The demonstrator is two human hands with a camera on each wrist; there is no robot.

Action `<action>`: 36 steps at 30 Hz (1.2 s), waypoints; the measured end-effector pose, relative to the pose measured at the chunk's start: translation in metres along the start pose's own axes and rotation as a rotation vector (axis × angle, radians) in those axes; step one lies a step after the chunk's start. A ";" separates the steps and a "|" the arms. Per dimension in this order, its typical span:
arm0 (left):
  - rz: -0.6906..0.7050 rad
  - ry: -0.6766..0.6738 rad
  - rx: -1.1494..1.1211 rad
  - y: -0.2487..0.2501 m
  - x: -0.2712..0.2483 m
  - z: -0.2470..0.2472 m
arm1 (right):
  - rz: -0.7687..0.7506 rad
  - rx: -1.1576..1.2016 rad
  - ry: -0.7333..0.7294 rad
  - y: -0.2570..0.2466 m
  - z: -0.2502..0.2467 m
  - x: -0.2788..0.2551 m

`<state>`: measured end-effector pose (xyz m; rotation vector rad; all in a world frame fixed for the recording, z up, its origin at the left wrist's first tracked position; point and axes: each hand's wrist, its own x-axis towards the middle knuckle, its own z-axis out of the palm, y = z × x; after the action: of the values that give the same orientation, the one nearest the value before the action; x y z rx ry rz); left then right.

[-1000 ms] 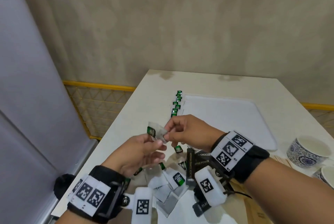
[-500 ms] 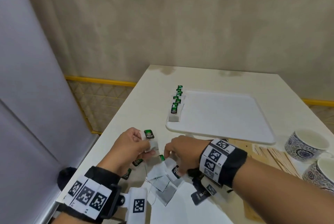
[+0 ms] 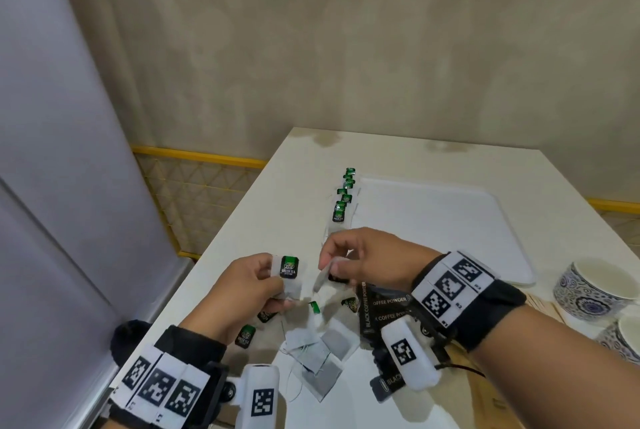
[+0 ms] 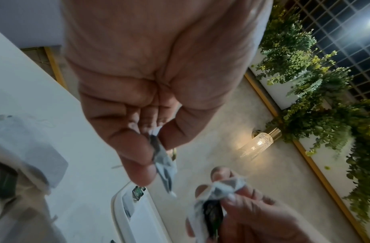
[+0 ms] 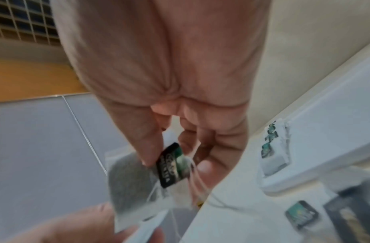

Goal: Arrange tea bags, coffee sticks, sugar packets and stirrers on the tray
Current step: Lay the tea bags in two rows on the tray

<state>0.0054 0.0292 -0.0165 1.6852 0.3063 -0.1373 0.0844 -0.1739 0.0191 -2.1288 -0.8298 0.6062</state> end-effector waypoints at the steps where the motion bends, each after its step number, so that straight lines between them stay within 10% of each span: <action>1: 0.007 -0.008 0.019 0.000 0.001 0.001 | -0.014 0.054 -0.006 -0.005 -0.002 -0.002; 9: -0.017 -0.277 0.050 0.006 0.002 0.012 | -0.118 -0.384 -0.066 -0.030 0.012 0.007; 15: -0.092 -0.427 -0.156 0.007 -0.004 0.000 | -0.090 -0.259 0.129 -0.023 0.028 0.022; 21: -0.049 0.025 0.186 -0.015 0.004 -0.031 | 0.092 -0.618 -0.119 -0.008 0.049 0.032; 29: -0.127 0.195 0.609 -0.031 -0.002 -0.051 | 0.045 -0.704 -0.195 -0.004 0.067 0.048; 36: -0.161 -0.248 0.565 -0.020 -0.018 -0.070 | -0.024 -0.760 -0.256 -0.016 0.072 0.068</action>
<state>-0.0238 0.0983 -0.0211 2.1717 0.2258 -0.5931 0.0788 -0.0829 -0.0218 -2.7409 -1.3914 0.6197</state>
